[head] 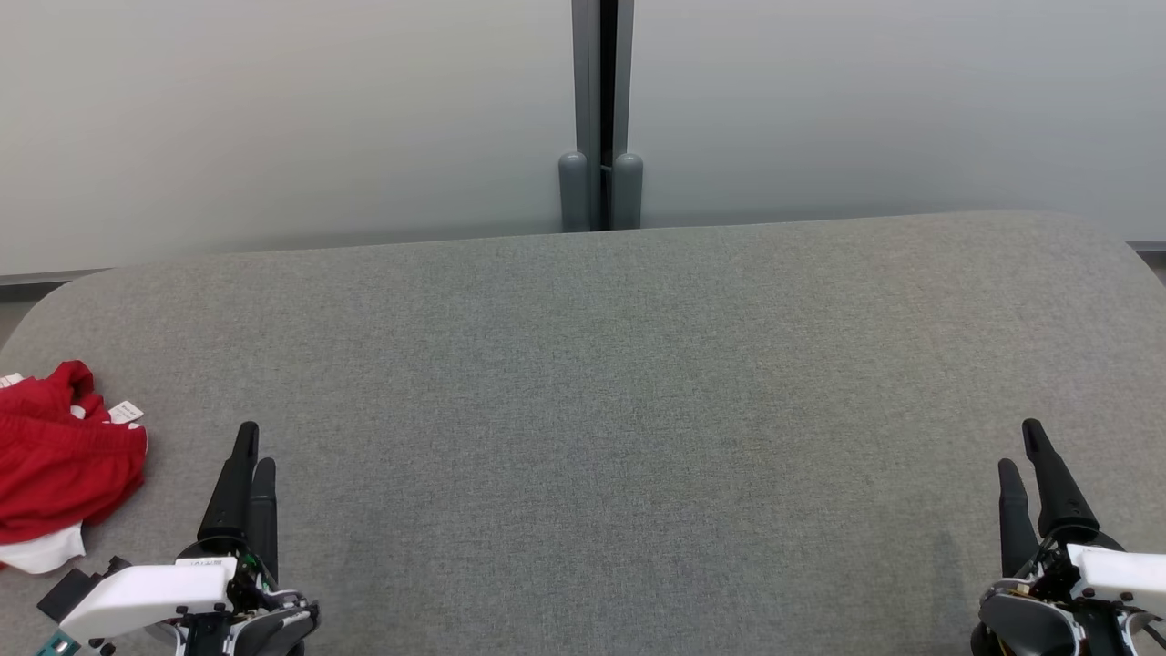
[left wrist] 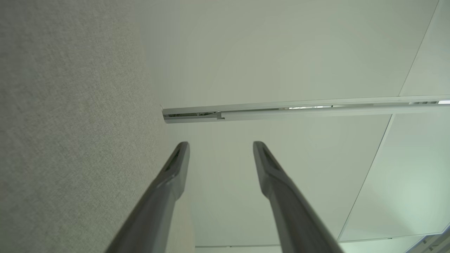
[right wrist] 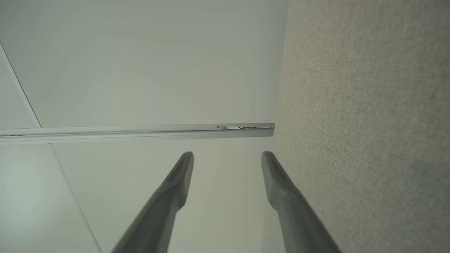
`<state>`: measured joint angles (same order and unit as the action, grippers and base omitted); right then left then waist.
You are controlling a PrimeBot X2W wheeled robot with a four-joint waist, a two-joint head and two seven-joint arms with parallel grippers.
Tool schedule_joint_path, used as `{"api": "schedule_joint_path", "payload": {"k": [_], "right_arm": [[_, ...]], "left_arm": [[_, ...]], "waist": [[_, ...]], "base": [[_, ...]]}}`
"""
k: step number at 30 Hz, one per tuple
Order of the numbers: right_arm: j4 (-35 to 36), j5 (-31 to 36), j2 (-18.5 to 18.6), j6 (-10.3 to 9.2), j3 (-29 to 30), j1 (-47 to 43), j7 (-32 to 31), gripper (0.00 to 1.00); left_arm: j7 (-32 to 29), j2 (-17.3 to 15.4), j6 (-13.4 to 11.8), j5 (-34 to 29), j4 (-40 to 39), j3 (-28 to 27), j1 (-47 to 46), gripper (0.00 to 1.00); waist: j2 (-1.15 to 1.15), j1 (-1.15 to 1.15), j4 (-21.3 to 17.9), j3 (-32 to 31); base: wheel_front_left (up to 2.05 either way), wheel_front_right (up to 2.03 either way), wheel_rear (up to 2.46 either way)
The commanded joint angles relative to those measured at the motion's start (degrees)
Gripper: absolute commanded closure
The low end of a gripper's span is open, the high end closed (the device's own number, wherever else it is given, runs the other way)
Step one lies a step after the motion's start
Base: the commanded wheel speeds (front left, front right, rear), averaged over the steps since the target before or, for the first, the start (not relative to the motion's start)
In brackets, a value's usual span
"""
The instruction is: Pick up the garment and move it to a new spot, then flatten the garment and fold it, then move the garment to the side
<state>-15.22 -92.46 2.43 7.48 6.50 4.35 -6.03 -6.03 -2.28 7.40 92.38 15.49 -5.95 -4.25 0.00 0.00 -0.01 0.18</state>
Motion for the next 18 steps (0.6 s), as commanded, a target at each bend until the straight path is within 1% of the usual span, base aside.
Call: {"api": "schedule_joint_path", "payload": {"k": [1, 5, 9, 18], "right_arm": [[1.7, 0.8, 0.4, 0.01, 0.0, 1.0, 0.7, 0.0], [2.4, 2.4, 0.9, 0.01, -0.4, 0.7, 1.9, 0.0], [3.0, 5.6, 1.7, 0.01, -1.0, 0.4, 3.2, 0.0], [5.2, 17.0, 3.0, 0.01, -1.7, -0.1, 5.6, 0.0]], "left_arm": [[0.6, -0.4, 0.0, -0.4, -1.3, 0.6, -2.0, 0.0], [1.9, -0.6, 0.0, -1.6, -1.5, 1.7, -2.5, 0.0], [3.2, -1.1, 0.0, -4.5, -1.6, 2.6, -3.2, 0.0], [5.5, -1.1, 0.0, -17.4, -4.1, 2.5, -3.5, 0.0]], "waist": [[0.0, 0.0, 0.0, 0.0], [0.0, 0.0, 0.0, -0.1], [0.0, 0.0, 0.0, -0.2], [0.0, 0.0, 0.0, -0.5]], "base": [[0.0, 0.0, 0.0], [0.0, 0.0, 0.0], [0.0, 0.0, 0.0], [0.0, 0.0, 0.0]]}}
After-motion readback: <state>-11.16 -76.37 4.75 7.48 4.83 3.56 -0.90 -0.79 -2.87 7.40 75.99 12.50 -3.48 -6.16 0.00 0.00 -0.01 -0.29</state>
